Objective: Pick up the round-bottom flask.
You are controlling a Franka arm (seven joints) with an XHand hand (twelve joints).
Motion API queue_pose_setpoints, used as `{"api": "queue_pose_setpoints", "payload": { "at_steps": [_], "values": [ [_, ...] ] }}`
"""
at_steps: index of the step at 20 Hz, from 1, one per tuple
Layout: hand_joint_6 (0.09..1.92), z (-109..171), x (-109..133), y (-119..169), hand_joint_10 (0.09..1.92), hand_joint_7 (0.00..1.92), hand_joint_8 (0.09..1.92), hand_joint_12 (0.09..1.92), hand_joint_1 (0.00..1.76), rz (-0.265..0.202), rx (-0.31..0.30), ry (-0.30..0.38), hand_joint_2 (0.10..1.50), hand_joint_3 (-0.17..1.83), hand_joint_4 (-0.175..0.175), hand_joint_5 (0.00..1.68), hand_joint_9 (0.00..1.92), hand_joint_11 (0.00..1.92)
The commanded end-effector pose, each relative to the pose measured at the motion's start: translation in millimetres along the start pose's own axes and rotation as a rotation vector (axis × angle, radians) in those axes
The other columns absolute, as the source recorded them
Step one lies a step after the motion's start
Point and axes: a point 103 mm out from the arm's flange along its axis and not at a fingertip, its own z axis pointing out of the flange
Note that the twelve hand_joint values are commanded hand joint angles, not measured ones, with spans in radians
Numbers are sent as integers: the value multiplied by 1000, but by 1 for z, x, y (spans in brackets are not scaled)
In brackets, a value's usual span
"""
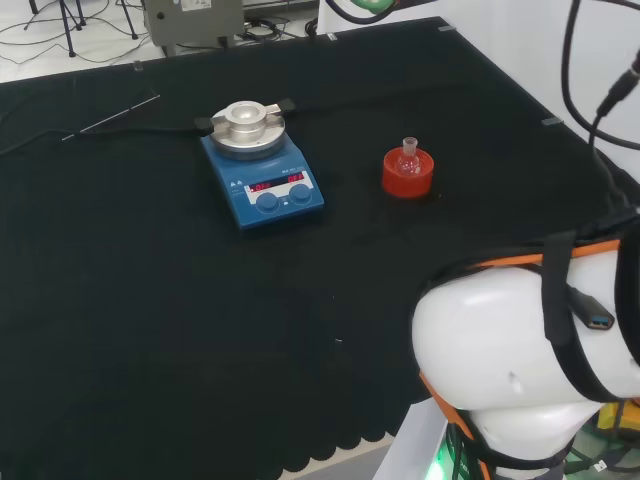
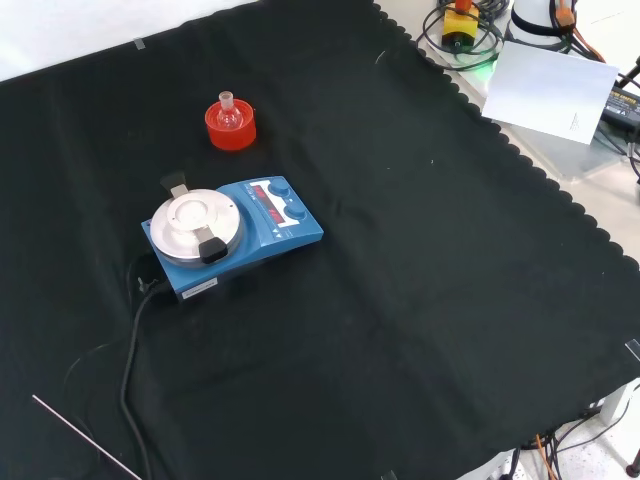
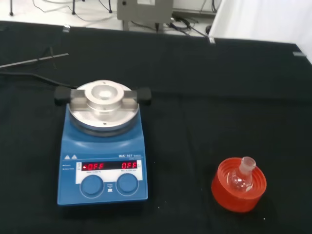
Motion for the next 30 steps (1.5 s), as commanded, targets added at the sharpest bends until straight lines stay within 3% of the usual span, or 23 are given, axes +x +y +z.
{"api": "queue_pose_setpoints", "payload": {
  "at_steps": [1,6,11,19,26,30],
  "values": [
    [87,37,-14,62,633,83,469,1065,122,61,38,31,1261,250,-16,236,157,0],
    [87,65,-37,106,635,84,471,1072,140,78,63,68,1254,245,-16,237,158,0],
    [87,93,-66,129,638,86,474,1077,155,110,82,96,1249,241,-17,238,160,0],
    [87,133,-91,136,648,104,497,1095,228,154,93,114,1228,232,-24,257,174,0],
    [87,166,-98,141,663,137,532,1145,322,192,63,152,1195,225,-31,316,213,0],
    [87,185,-100,150,669,155,550,1180,378,202,88,159,1173,225,-35,354,239,0]
  ]
}}
